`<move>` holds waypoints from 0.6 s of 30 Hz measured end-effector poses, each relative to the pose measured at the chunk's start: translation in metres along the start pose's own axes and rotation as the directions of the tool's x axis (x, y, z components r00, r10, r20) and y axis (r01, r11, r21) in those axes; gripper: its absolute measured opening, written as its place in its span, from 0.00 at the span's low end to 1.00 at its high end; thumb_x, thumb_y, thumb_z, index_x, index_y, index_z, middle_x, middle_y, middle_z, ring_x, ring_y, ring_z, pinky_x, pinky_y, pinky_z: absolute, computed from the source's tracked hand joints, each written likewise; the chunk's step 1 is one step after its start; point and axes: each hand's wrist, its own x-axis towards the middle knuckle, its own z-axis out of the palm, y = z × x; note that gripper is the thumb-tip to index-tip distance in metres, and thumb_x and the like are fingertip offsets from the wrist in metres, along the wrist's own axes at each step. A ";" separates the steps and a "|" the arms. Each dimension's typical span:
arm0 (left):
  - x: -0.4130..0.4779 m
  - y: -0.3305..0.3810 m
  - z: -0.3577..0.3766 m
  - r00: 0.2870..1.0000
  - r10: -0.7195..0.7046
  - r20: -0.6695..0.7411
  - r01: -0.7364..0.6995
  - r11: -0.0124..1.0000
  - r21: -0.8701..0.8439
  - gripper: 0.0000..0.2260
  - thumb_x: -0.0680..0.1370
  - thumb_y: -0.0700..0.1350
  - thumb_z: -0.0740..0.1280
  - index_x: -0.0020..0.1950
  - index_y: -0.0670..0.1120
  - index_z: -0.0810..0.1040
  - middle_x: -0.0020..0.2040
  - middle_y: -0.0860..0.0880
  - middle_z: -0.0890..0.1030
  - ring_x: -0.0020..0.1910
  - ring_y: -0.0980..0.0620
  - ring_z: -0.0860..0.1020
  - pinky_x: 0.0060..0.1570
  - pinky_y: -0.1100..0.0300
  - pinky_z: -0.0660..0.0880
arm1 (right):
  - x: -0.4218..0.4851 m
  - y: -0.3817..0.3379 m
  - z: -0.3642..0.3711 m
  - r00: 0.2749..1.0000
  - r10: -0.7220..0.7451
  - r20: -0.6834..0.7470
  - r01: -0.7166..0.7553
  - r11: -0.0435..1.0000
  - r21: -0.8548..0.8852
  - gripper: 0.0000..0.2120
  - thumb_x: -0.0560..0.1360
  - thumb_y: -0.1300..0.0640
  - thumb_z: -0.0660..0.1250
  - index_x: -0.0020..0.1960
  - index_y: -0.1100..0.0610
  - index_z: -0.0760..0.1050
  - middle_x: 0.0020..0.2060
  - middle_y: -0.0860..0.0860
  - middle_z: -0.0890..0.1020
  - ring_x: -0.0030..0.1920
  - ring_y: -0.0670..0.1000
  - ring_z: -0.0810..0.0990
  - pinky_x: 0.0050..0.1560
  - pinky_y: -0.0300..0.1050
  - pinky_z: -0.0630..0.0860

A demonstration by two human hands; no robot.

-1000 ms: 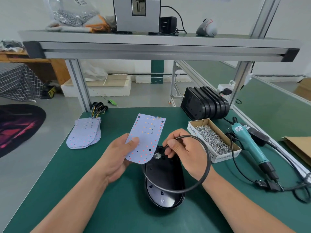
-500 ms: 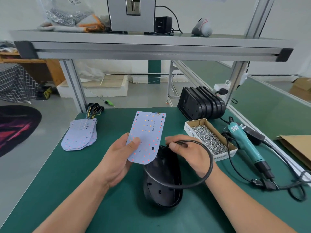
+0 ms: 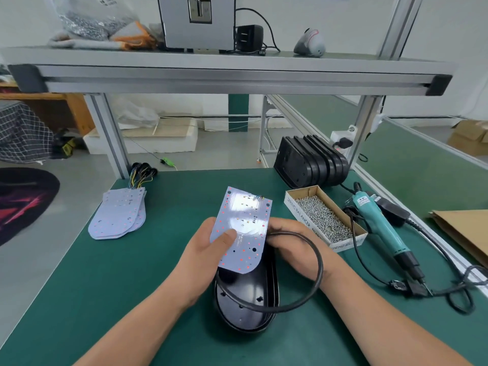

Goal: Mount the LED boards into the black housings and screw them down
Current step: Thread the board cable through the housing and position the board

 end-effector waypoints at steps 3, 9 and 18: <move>0.001 -0.002 -0.002 1.000 0.004 -0.026 -0.003 1.000 0.031 0.07 0.78 0.57 0.67 0.52 0.59 0.81 0.50 0.53 0.86 0.48 0.55 0.83 0.51 0.57 0.76 | 0.000 -0.001 -0.006 0.989 0.101 -0.110 -0.073 0.970 0.230 0.19 0.73 0.70 0.64 0.62 0.71 0.81 0.61 0.71 0.81 0.64 0.70 0.80 0.69 0.67 0.75; -0.001 0.000 0.001 0.998 0.036 -0.042 -0.035 0.999 0.039 0.12 0.79 0.58 0.65 0.57 0.52 0.78 0.53 0.50 0.85 0.48 0.56 0.81 0.48 0.63 0.77 | 0.007 -0.011 -0.001 0.960 0.278 -0.013 -0.247 0.873 0.421 0.36 0.84 0.37 0.54 0.66 0.69 0.79 0.66 0.70 0.79 0.64 0.69 0.80 0.67 0.67 0.73; -0.005 0.004 -0.003 0.984 0.091 0.151 -0.100 0.993 0.056 0.10 0.83 0.59 0.64 0.62 0.59 0.77 0.62 0.55 0.84 0.61 0.55 0.81 0.58 0.61 0.78 | 0.004 -0.017 0.012 0.967 0.246 -0.067 -0.213 0.924 0.317 0.19 0.79 0.56 0.70 0.67 0.62 0.81 0.66 0.64 0.81 0.68 0.67 0.79 0.68 0.61 0.78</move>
